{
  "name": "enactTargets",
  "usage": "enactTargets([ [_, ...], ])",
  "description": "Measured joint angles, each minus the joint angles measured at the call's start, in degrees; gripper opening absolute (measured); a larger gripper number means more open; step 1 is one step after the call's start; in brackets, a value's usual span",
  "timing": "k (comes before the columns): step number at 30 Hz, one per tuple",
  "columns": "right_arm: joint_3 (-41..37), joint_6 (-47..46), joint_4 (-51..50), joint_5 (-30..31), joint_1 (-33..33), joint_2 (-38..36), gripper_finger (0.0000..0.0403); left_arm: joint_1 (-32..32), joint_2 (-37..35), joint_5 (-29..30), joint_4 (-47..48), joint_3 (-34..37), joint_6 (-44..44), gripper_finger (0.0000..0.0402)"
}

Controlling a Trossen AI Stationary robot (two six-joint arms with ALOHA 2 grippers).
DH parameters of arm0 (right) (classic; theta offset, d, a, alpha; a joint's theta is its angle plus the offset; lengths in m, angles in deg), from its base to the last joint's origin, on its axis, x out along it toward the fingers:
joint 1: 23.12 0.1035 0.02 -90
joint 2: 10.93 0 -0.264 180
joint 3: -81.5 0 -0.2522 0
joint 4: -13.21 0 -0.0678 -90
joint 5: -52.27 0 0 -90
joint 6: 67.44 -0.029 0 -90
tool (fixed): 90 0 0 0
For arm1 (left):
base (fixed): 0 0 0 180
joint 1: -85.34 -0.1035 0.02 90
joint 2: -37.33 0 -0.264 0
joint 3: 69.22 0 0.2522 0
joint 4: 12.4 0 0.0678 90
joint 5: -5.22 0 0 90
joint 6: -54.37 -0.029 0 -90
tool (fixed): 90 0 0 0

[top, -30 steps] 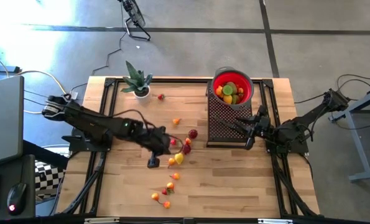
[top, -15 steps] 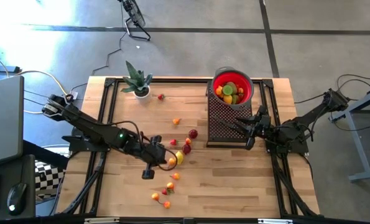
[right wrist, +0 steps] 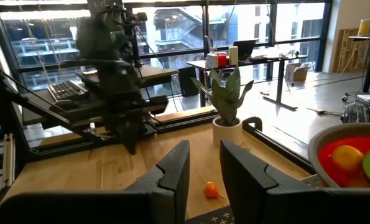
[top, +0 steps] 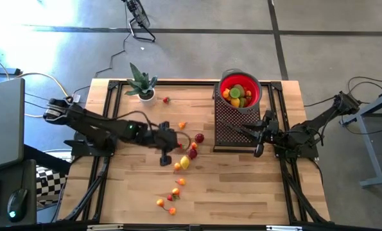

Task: Pick & Place Fruit
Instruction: Put the strawberry into the strainer bowl on the shelf

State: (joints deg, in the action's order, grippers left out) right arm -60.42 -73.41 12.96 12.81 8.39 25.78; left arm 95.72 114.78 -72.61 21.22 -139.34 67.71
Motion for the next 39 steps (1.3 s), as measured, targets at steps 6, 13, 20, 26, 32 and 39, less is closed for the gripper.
enactTargets([
  [6,0.00,1.91,-0.01,0.00,0.00,0.00,0.0081,-6.70,0.00,-6.20,-0.04,0.00,-2.20,0.0001],
  [13,0.02,5.72,-0.01,0.04,0.00,0.00,0.0081,-9.91,0.02,-7.84,-4.53,-0.03,-9.03,0.0018],
  [20,0.02,5.81,-0.01,0.04,0.00,0.00,0.0081,-13.03,0.07,-9.36,-6.51,-0.09,-8.59,0.0133],
  [26,0.02,6.52,-0.01,0.12,0.00,0.00,0.0081,-14.24,0.07,-9.07,-6.47,-0.09,-8.59,0.0203],
  [32,0.02,7.75,-0.01,0.48,0.00,0.00,0.0081,-14.13,0.50,-9.10,-7.32,-0.09,-8.39,0.0214],
  [39,0.04,7.75,0.00,0.46,0.00,-0.02,0.0081,-14.13,3.43,-9.11,-5.68,-0.01,-9.97,0.0214],
])
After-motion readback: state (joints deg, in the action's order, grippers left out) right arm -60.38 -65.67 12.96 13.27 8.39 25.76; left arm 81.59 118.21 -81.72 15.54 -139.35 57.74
